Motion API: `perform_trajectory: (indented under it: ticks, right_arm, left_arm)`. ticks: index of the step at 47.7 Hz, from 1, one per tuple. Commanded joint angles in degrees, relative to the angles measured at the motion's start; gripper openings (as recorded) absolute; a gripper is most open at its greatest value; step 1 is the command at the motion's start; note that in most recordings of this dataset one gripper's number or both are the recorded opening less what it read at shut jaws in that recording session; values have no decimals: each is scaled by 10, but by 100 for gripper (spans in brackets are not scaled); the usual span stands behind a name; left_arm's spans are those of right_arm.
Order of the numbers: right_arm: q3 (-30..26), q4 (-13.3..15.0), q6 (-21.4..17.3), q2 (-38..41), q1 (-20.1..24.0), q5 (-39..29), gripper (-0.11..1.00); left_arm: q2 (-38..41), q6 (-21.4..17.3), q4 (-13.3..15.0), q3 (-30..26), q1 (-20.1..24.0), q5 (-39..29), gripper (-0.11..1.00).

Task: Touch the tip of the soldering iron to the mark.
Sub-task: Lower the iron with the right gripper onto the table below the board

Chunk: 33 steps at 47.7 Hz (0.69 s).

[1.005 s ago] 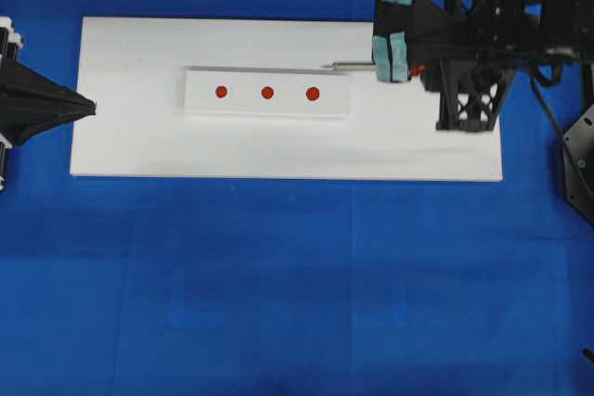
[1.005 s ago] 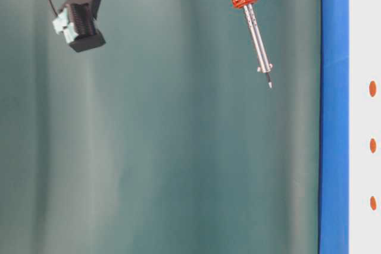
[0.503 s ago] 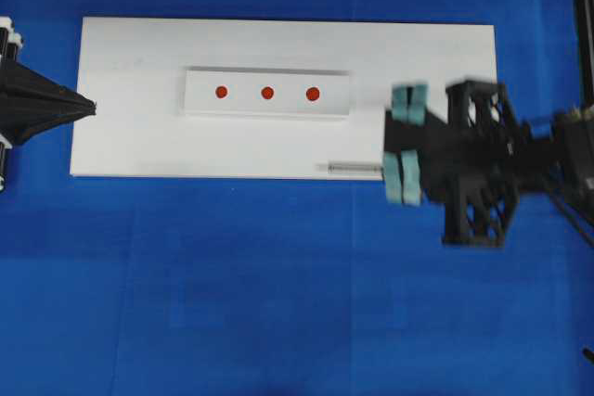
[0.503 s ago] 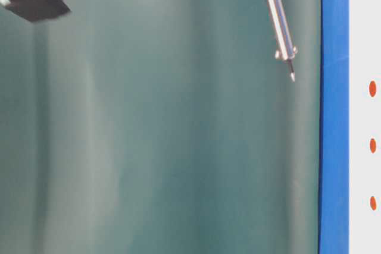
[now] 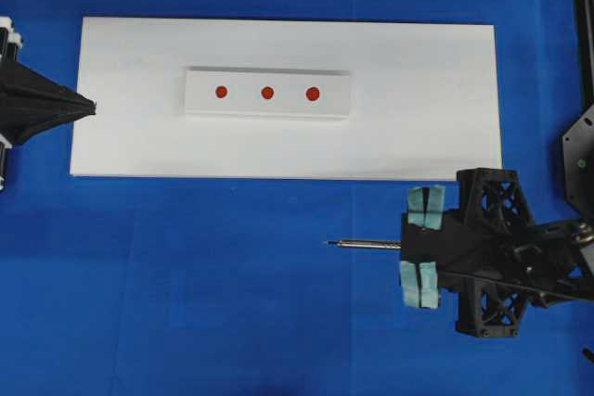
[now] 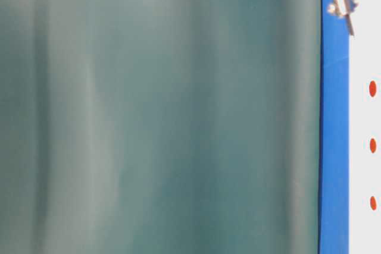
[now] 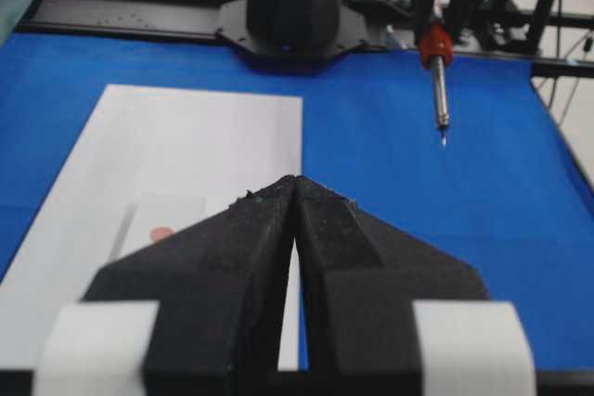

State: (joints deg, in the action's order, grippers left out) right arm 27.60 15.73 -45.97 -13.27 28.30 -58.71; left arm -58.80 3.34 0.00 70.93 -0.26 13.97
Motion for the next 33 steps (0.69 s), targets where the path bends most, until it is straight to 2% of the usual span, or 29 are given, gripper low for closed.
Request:
perform_trajectory:
  ticks: [1,9,16,33]
  right_arm:
    - [-15,9,-1,-3,2,9,6]
    - [-23,33,3,9,-6,33,6]
    - [-47,40,18,41,-24,49,6]
    - [-171,41,120,156,-68,81,6]
  left_arm:
    - [3,1,-2,-7,0,6,0]
    - [3,1,-2,-5,0,6,0]
    - [3,1,-2,-7,0,6,0]
    - [2,1,-2,-7,0,6,0]
